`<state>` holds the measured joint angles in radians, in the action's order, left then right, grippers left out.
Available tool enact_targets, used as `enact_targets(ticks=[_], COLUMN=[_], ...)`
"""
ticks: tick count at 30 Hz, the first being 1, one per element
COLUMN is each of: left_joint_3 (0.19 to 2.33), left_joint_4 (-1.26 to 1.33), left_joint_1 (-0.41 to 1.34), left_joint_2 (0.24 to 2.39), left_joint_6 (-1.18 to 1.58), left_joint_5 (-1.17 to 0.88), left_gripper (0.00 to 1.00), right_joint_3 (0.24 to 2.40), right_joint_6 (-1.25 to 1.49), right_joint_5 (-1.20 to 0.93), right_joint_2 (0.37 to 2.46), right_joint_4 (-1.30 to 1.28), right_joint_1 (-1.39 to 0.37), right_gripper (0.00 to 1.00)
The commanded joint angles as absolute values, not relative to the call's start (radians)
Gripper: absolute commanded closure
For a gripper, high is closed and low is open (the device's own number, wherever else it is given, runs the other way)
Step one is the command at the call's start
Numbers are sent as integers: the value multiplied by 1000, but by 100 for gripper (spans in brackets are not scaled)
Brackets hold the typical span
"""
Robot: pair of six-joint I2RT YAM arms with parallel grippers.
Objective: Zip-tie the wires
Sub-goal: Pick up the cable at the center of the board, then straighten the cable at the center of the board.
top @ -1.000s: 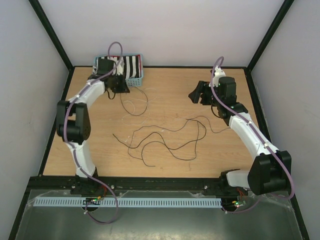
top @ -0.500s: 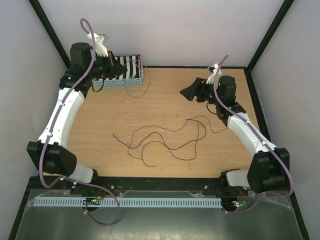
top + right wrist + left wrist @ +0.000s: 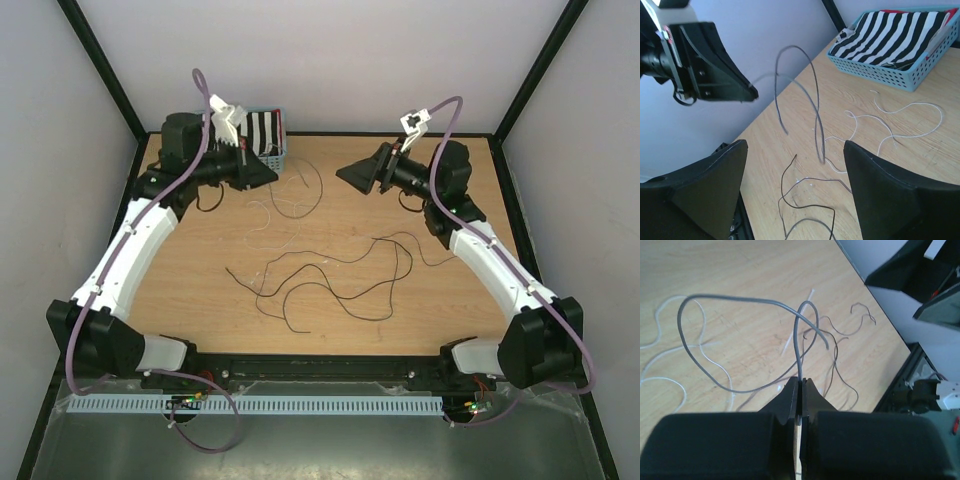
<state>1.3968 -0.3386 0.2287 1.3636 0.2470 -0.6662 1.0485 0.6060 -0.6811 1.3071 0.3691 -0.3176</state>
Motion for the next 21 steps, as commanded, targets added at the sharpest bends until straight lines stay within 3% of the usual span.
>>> enact_targets(ticks=[1,4,8,21], left_joint_3=[1360,1335,1313,1290], left_joint_4=[-338,-344,-347,-347], left_joint_1=[259,276,295,356], left_joint_2=[1318,1306,1294,1282], left_joint_6=[229,217,212,206], left_joint_5=[-700,-706,-702,-686], left_gripper=[100,100,100,100], right_joint_3=[1100,1126,1181,1175], right_joint_6=[640,626,535,464], right_joint_5=[-741,-757,-738,-698], right_joint_2=[1276,1277,1288,1329], right_joint_4=[423,407,278,188], right_joint_1=[-334,-360,-407,-509], right_gripper=[12,13,21,29])
